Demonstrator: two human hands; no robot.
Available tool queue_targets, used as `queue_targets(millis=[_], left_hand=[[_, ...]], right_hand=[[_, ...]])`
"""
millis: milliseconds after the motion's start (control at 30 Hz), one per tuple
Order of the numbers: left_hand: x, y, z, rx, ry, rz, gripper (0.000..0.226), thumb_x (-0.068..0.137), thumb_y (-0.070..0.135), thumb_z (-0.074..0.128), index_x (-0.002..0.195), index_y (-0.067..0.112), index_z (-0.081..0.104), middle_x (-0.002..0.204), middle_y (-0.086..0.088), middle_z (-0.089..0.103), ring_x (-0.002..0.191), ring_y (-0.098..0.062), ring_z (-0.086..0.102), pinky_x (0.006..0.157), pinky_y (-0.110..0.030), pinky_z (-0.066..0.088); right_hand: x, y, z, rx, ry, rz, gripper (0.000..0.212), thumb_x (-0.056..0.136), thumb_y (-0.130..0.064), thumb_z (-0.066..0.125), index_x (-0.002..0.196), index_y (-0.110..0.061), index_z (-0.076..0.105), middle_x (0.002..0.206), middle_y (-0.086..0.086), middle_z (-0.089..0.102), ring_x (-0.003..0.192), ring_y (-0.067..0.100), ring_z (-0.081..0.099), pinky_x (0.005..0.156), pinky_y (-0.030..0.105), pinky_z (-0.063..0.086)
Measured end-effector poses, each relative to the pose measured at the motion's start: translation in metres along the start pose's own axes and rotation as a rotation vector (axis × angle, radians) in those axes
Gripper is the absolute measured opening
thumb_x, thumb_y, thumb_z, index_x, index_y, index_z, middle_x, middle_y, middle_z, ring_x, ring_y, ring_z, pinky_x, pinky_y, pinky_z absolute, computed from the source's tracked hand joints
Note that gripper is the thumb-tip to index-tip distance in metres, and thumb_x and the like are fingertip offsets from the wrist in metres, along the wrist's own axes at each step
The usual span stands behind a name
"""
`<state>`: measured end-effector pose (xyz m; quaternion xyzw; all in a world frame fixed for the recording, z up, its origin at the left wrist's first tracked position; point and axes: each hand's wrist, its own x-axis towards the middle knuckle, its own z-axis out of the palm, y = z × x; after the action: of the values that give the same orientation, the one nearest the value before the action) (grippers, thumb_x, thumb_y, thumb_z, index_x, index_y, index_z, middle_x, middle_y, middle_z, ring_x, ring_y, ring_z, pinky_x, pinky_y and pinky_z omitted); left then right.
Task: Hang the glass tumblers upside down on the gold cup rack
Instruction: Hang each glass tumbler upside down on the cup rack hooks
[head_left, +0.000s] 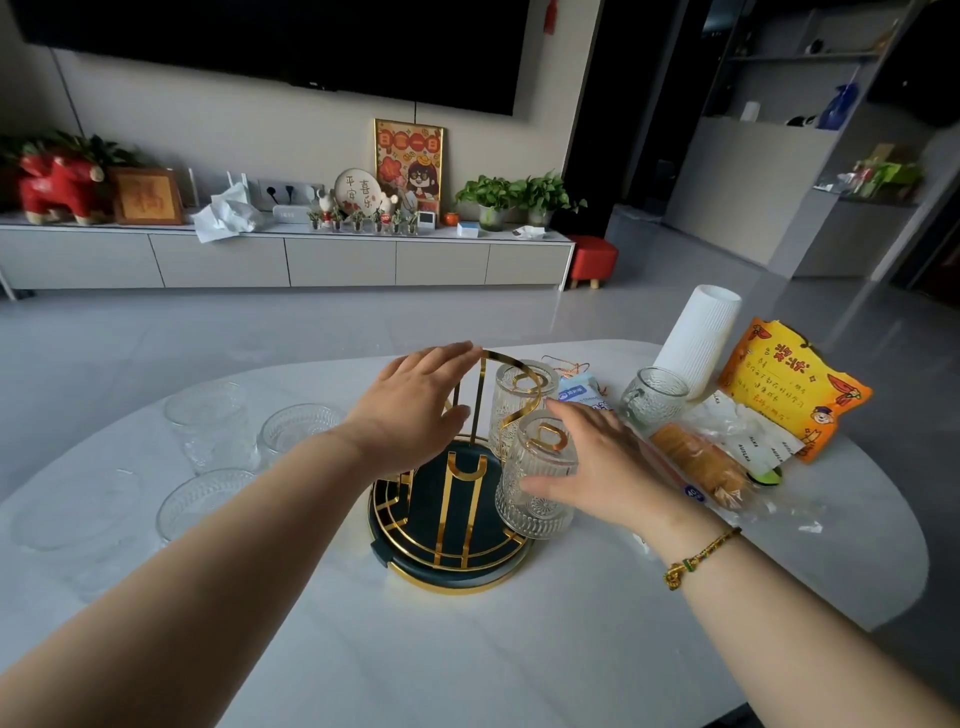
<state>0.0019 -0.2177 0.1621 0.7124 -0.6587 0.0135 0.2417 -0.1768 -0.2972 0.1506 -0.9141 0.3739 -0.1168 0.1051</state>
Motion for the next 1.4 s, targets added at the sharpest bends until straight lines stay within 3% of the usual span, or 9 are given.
queue_targets(millis=[133, 267, 500, 633, 733, 900, 1067, 1200, 1400], left_hand=[[-0.016, -0.001, -0.009, -0.081, 0.022, -0.041, 0.053, 0.089, 0.025, 0.045, 0.136, 0.025, 0.02, 0.149, -0.001, 0.027, 0.135, -0.021, 0.024, 0.111, -0.037, 0.02], [-0.063, -0.014, -0.022, -0.172, 0.252, -0.126, 0.04, 0.086, 0.016, 0.052, 0.125, 0.019, 0.043, 0.133, -0.006, 0.049, 0.121, -0.024, 0.044, 0.098, -0.04, 0.037], [-0.194, -0.064, -0.01, -0.146, 0.464, -0.468, 0.025, 0.076, 0.007, 0.059, 0.1, 0.003, 0.061, 0.103, -0.022, 0.065, 0.097, -0.041, 0.059, 0.081, -0.047, 0.046], [-0.242, -0.091, 0.013, -0.131, 0.486, -0.779, 0.032, 0.073, -0.006, 0.063, 0.104, 0.001, 0.059, 0.109, -0.026, 0.061, 0.104, -0.046, 0.054, 0.088, -0.058, 0.044], [-0.26, -0.107, 0.029, -0.157, 0.368, -0.909, 0.039, 0.076, 0.002, 0.062, 0.113, 0.004, 0.053, 0.124, -0.022, 0.053, 0.116, -0.04, 0.046, 0.097, -0.049, 0.036], [-0.265, -0.121, 0.044, -0.042, 0.216, -0.88, 0.05, 0.083, 0.027, 0.055, 0.128, 0.016, 0.036, 0.141, -0.007, 0.038, 0.13, -0.024, 0.032, 0.11, -0.036, 0.02], [-0.263, -0.123, 0.047, 0.059, 0.102, -0.845, 0.06, 0.072, 0.041, 0.032, 0.121, 0.01, 0.047, 0.137, -0.01, 0.046, 0.132, -0.025, 0.033, 0.112, -0.04, 0.02], [-0.262, -0.122, 0.047, 0.157, 0.121, -0.802, 0.05, 0.069, 0.037, 0.038, 0.096, 0.005, 0.064, 0.104, -0.015, 0.069, 0.103, -0.032, 0.062, 0.093, -0.046, 0.046], [-0.262, -0.121, 0.04, 0.248, 0.049, -0.778, 0.048, 0.064, 0.037, 0.033, 0.083, 0.008, 0.067, 0.088, -0.01, 0.073, 0.086, -0.028, 0.069, 0.085, -0.034, 0.031]], right_hand=[[-0.01, -0.001, 0.002, 0.037, 0.226, -0.019, 0.063, 0.072, -0.037, 0.067, 0.126, -0.015, 0.041, 0.136, 0.007, 0.04, 0.125, 0.024, 0.028, 0.1, 0.034, 0.024], [-0.032, -0.025, 0.013, 0.278, 0.641, -0.164, 0.025, 0.073, -0.024, 0.058, 0.082, -0.001, 0.062, 0.081, 0.01, 0.06, 0.082, 0.008, 0.044, 0.075, 0.013, 0.036], [-0.048, -0.101, 0.098, 0.533, 0.236, -0.313, 0.012, 0.078, -0.011, 0.06, 0.087, -0.003, 0.061, 0.075, 0.008, 0.06, 0.071, 0.013, 0.053, 0.061, 0.011, 0.042], [-0.037, -0.136, 0.153, 0.655, 0.034, -0.138, 0.038, 0.079, -0.013, 0.061, 0.114, -0.01, 0.047, 0.104, 0.002, 0.053, 0.101, 0.016, 0.05, 0.076, 0.004, 0.035], [-0.027, -0.162, 0.18, 0.777, -0.098, 0.006, 0.068, 0.076, -0.014, 0.064, 0.132, -0.012, 0.026, 0.137, 0.009, 0.036, 0.127, 0.017, 0.033, 0.1, 0.021, 0.029], [-0.012, -0.194, 0.208, 0.877, -0.088, 0.044, 0.098, 0.066, -0.012, 0.074, 0.138, -0.014, 0.008, 0.145, 0.008, 0.023, 0.131, 0.01, 0.022, 0.102, 0.017, 0.02], [0.005, -0.212, 0.219, 1.012, -0.073, 0.043, 0.107, 0.062, -0.006, 0.076, 0.139, -0.014, 0.001, 0.147, 0.007, 0.02, 0.129, 0.007, 0.022, 0.112, 0.028, 0.022], [0.017, -0.213, 0.225, 0.978, -0.031, 0.062, 0.095, 0.064, -0.008, 0.075, 0.135, -0.012, 0.012, 0.138, 0.008, 0.034, 0.122, 0.01, 0.034, 0.098, 0.014, 0.027], [0.018, -0.212, 0.222, 0.978, -0.04, 0.057, 0.078, 0.064, -0.009, 0.075, 0.125, -0.013, 0.026, 0.116, -0.004, 0.041, 0.106, 0.007, 0.041, 0.085, 0.01, 0.032]])
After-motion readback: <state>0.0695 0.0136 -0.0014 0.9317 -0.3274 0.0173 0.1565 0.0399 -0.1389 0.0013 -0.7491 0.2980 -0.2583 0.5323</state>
